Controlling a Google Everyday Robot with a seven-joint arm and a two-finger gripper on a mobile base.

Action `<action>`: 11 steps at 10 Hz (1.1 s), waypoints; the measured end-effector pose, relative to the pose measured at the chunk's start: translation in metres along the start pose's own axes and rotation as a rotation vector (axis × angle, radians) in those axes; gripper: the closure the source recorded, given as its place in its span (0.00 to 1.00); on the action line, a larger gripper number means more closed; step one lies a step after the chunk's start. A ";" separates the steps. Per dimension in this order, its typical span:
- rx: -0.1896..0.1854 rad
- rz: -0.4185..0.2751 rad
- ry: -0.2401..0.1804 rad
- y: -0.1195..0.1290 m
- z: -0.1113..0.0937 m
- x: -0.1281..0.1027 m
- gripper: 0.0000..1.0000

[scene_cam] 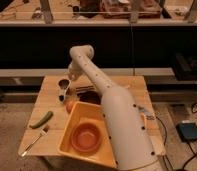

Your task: Place brush in table surface

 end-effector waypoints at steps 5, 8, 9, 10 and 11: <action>0.069 -0.019 0.012 -0.022 -0.136 -0.009 0.92; 0.108 -0.055 0.020 -0.031 -0.185 -0.024 0.92; 0.113 -0.055 0.023 -0.031 -0.196 -0.026 0.92; 0.115 -0.051 0.016 -0.032 -0.198 -0.025 0.92; 0.116 -0.048 0.006 -0.033 -0.196 -0.024 0.92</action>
